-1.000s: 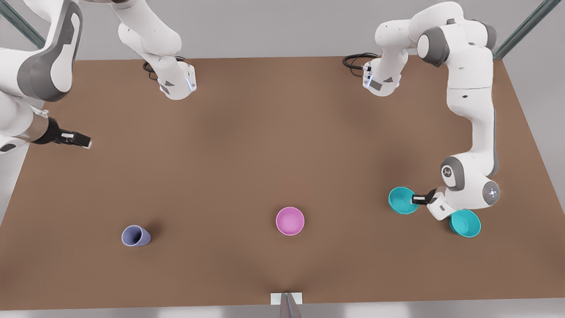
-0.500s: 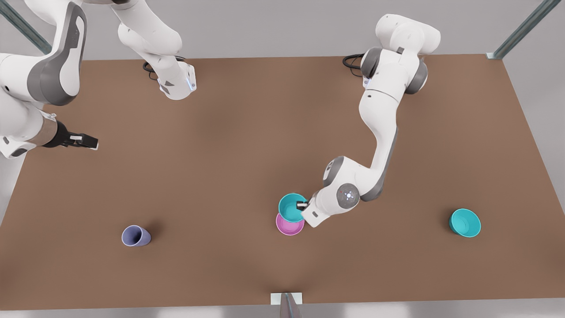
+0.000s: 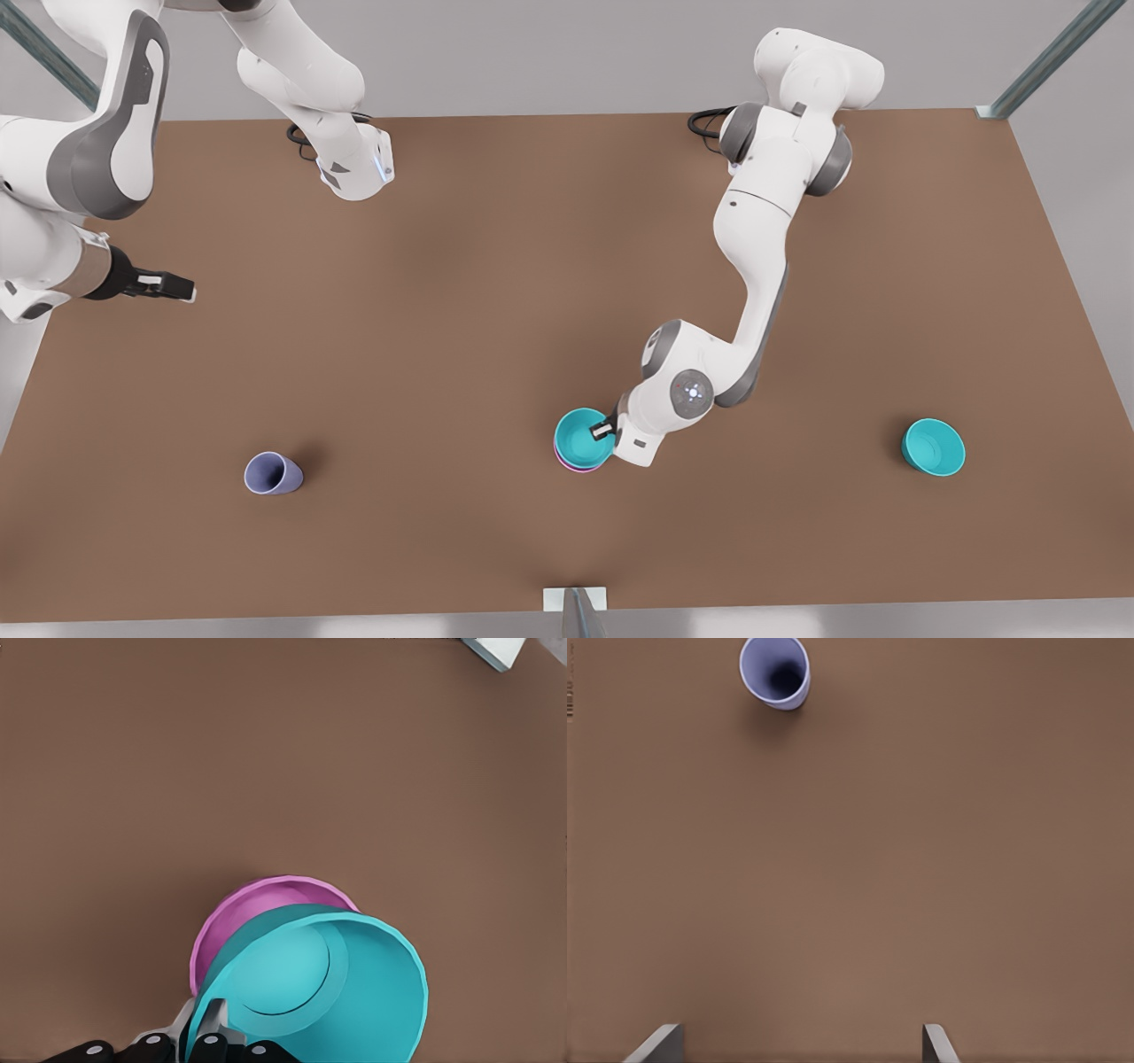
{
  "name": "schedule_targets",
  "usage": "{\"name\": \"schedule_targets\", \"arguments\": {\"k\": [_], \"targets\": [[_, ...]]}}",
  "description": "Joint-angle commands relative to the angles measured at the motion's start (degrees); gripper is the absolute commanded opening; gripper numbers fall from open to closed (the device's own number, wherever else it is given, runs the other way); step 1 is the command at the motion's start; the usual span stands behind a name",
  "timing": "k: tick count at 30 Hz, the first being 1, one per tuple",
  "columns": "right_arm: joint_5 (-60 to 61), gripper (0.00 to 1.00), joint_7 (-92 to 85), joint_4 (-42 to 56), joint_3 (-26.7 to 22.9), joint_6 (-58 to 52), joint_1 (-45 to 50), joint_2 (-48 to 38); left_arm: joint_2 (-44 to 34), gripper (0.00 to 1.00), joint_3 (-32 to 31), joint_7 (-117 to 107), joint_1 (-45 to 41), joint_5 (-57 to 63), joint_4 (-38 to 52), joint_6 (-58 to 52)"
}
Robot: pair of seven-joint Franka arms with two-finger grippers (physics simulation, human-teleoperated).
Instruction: Stack the blue bowl on the pink bowl
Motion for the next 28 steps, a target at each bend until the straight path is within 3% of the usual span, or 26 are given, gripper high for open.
{"name": "schedule_targets", "arguments": {"k": [1, 8, 9, 10, 13, 14, 15, 16, 17, 19, 20, 21, 28], "targets": [[0.2, 1.00, -0.7, 0.0, 0.0, 0.0, -0.1, -0.1, -0.1, 0.21, -0.2, -18.7, 0.0, -0.2, 0.1, 1.6], [0.1, 1.00, -0.7, -0.6, -0.5, 0.3, 0.0, 0.0, -0.1, 0.21, -0.5, -18.7, 0.1, -0.2, -0.4, 1.0], [0.1, 1.00, -0.7, -0.6, -0.5, 0.3, 0.0, 0.0, -0.1, 0.53, -0.5, -18.1, 0.1, -0.2, -0.5, 1.0], [0.2, 1.00, -0.7, -0.7, -0.5, 0.3, -0.1, 0.0, -0.2, 1.00, -0.5, -18.5, 0.1, 0.0, -0.6, 0.5], [0.1, 1.00, -0.8, -0.7, -0.5, 0.6, -0.2, 0.0, -2.1, 1.00, -0.1, -17.7, 0.2, 0.9, -0.7, -7.3], [0.1, 1.00, -0.8, -0.7, -0.5, 0.6, -0.2, 0.3, -7.2, 1.00, 2.3, -16.0, 0.3, 2.9, -3.8, -15.7], [0.1, 1.00, -0.8, -0.7, -0.5, 0.6, -0.2, 0.3, -14.4, 1.00, 8.0, -2.5, 1.1, 5.9, -6.5, -26.4], [0.1, 1.00, -0.8, -0.7, -0.5, 0.6, -0.2, 0.3, -21.4, 1.00, 18.4, 23.0, 2.1, 6.2, -6.1, -40.5], [0.1, 1.00, -0.8, -0.7, -0.5, 0.6, -0.2, 0.3, -25.5, 1.00, 24.1, 43.0, 2.0, 9.1, -6.1, -46.3], [0.1, 1.00, -0.8, -0.9, -0.5, 0.6, -0.3, 0.3, -28.8, 1.00, 27.4, 47.2, 2.3, 9.4, -3.6, -51.3], [0.1, 1.00, -0.8, -0.9, -0.5, 0.6, -0.4, 0.2, -39.8, 1.00, 16.9, 47.8, 11.6, 11.3, -15.6, -46.5], [0.1, 1.00, -0.9, -0.9, -0.5, 0.5, -0.4, -0.1, -47.8, 1.00, 5.9, 47.4, 17.1, 22.4, -26.6, -38.6], [0.2, 1.00, -1.0, -1.3, -0.7, 0.4, -0.4, -0.2, -46.8, 1.00, 4.0, 47.3, 19.1, 17.0, -21.4, -45.1]]}}
